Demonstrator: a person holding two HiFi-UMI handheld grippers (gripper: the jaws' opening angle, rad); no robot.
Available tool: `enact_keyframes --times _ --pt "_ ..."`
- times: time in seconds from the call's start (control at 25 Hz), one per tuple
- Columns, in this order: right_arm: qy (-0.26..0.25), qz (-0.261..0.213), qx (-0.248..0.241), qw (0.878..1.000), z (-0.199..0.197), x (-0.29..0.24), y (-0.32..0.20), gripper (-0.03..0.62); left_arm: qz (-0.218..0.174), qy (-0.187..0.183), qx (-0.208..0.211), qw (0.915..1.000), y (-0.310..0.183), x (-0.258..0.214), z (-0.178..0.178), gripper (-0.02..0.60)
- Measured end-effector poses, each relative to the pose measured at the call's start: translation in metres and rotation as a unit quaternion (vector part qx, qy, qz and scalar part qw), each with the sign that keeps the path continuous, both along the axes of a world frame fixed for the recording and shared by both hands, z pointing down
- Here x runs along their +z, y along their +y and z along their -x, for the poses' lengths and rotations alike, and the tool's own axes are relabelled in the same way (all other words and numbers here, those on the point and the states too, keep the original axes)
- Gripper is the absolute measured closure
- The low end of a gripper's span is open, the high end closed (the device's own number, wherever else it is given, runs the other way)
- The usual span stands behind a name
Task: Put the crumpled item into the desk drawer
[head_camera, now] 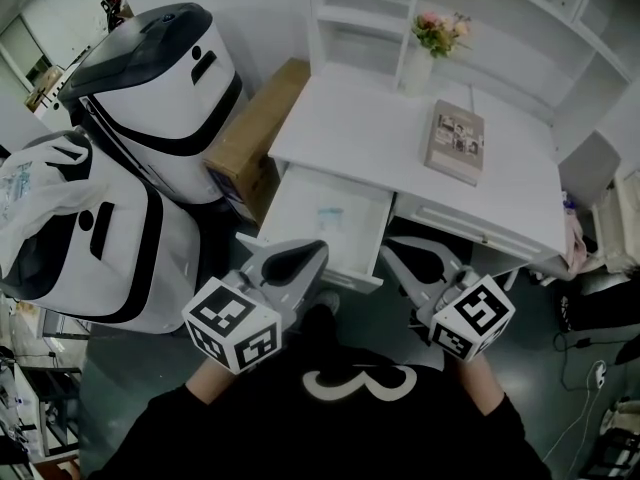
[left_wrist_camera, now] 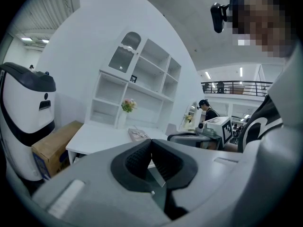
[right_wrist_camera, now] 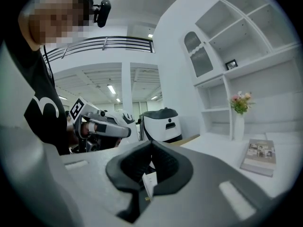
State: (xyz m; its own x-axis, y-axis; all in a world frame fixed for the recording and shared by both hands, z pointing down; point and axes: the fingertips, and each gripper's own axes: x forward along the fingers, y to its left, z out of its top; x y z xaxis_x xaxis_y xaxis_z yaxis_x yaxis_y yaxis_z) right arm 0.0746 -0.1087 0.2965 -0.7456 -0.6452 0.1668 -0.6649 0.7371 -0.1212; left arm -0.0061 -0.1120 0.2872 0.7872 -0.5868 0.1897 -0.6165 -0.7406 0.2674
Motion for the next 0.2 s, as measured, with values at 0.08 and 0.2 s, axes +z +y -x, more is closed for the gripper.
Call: enact_keyframes --times 0.08,0.2 --pt "0.0 0.0 0.0 1.0 0.0001 0.0005 0.0008 0.592 0.0 -0.001 0.001 1.0 0.0006 0.0005 0.0002 0.572" --pt "0.002 0.0 -0.001 1.0 0.0012 0.0009 0.0016 0.592 -0.001 -0.002 0.0 1.0 0.0009 0.0009 0.0009 0.572"
